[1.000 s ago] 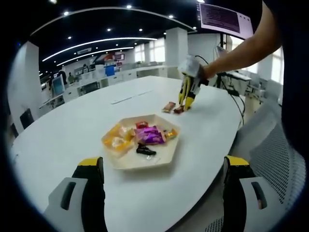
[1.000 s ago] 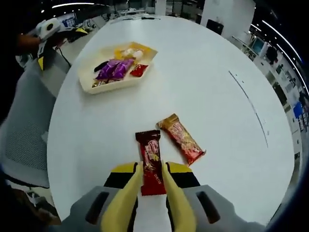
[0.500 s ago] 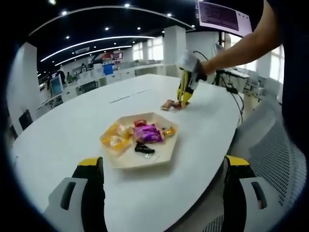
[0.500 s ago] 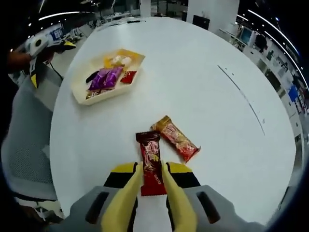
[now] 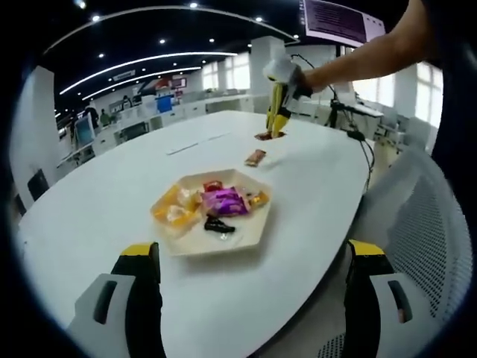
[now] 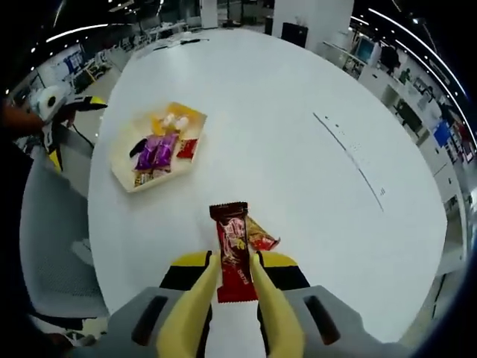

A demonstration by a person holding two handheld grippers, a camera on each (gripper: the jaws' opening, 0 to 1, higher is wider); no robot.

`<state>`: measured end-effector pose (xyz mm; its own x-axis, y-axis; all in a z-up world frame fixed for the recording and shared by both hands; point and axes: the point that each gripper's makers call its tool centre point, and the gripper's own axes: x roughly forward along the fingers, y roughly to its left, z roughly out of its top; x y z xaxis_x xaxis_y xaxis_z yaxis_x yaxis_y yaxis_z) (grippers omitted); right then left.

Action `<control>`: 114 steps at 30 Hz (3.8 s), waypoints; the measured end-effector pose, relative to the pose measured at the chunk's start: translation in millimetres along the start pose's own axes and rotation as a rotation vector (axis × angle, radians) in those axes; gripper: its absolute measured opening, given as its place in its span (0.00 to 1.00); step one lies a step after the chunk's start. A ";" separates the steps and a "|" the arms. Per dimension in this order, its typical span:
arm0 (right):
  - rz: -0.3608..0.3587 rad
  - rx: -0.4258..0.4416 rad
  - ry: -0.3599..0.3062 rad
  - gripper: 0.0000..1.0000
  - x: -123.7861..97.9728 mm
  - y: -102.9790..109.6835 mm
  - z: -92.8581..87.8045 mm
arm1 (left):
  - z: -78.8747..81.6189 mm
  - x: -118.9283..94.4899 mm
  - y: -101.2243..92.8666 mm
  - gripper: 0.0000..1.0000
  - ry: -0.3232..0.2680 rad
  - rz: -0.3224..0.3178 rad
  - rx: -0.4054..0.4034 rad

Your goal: Place the target food into the container with the food tongs after gripping and lifting it, then release it inside without dropping or visibly crushing the food.

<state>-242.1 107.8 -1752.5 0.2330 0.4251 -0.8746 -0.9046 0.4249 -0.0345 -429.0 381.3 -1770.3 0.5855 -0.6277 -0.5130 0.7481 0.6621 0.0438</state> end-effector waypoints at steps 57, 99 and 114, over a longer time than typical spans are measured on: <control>-0.009 -0.045 -0.115 0.21 7.3 64.5 136.5 | 11.1 -4.3 -3.0 0.99 -0.062 -0.015 -0.013; 0.104 -0.162 -0.155 0.22 37.4 172.6 224.9 | 5.5 -1.2 -4.0 0.99 -0.033 -0.022 -0.016; 0.134 -0.219 -0.166 0.27 37.1 179.4 221.6 | 5.5 -1.6 -4.0 0.99 -0.033 -0.022 -0.015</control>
<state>-316.6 376.9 -1684.1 0.1450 0.5979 -0.7884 -0.9824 0.1815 -0.0431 -431.2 377.4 -1764.9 0.5789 -0.6552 -0.4854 0.7563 0.6540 0.0193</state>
